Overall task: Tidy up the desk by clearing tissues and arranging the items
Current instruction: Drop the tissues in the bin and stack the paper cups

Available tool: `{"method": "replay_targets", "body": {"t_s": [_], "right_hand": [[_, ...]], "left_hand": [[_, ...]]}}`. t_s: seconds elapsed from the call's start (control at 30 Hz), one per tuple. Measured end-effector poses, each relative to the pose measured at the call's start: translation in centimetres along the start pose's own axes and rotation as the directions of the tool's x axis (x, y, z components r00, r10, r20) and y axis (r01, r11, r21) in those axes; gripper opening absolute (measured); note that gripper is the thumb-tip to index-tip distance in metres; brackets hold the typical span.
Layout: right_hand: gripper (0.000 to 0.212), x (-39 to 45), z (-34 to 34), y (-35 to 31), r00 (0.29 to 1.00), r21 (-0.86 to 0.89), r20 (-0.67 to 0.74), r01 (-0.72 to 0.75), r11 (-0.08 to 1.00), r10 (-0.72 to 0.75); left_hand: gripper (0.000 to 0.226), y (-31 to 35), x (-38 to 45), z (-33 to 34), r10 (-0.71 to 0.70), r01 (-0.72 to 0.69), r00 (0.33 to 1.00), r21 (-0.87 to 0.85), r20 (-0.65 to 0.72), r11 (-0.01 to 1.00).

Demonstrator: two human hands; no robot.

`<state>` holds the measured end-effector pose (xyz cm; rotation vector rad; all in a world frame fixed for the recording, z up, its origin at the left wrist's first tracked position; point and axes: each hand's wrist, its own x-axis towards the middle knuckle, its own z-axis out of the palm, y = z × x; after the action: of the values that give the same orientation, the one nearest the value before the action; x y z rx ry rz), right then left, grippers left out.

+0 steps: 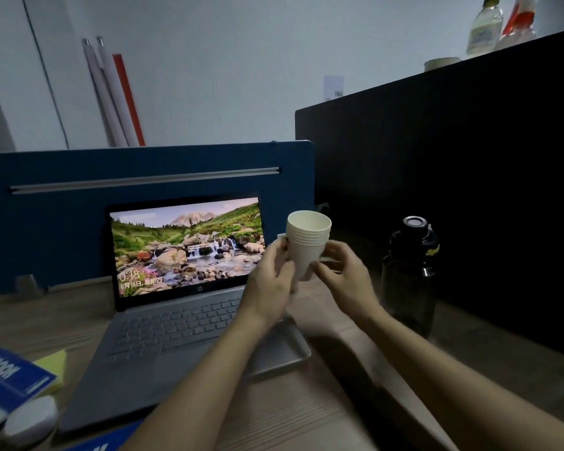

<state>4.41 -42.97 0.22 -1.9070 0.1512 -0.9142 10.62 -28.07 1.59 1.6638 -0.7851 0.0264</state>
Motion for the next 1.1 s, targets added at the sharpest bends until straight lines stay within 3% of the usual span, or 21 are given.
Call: {"method": "replay_targets", "body": {"t_s": [0.23,0.37,0.63,0.8,1.1], "right_hand": [[0.041,8.0,1.1,-2.1,0.999,-0.066,-0.010,0.049,0.997,-0.050],[0.038,10.1,2.7,-0.8,1.000,-0.065,-0.005,0.003,0.998,-0.003],[0.037,10.0,4.1,3.4,0.996,-0.147,0.031,-0.077,0.986,0.083],[0.051,8.7,3.5,4.5,0.994,-0.213,0.036,-0.096,0.972,0.106],[0.051,5.6,2.5,1.5,0.998,-0.304,0.040,-0.035,0.952,0.049]], "left_hand": [[0.039,1.5,7.1,-1.9,0.017,-0.018,1.000,-0.080,-0.013,0.997],[0.033,-0.1,9.7,-2.3,-0.033,0.030,0.999,-0.145,-0.017,0.989],[0.039,-4.5,9.7,-1.6,-0.089,0.088,0.996,-0.080,-0.016,0.993],[0.040,-4.8,8.9,-1.6,-0.103,0.103,0.994,-0.026,-0.034,0.994],[0.037,-2.3,4.9,-5.1,-0.106,0.106,0.994,0.082,-0.004,0.991]]}}
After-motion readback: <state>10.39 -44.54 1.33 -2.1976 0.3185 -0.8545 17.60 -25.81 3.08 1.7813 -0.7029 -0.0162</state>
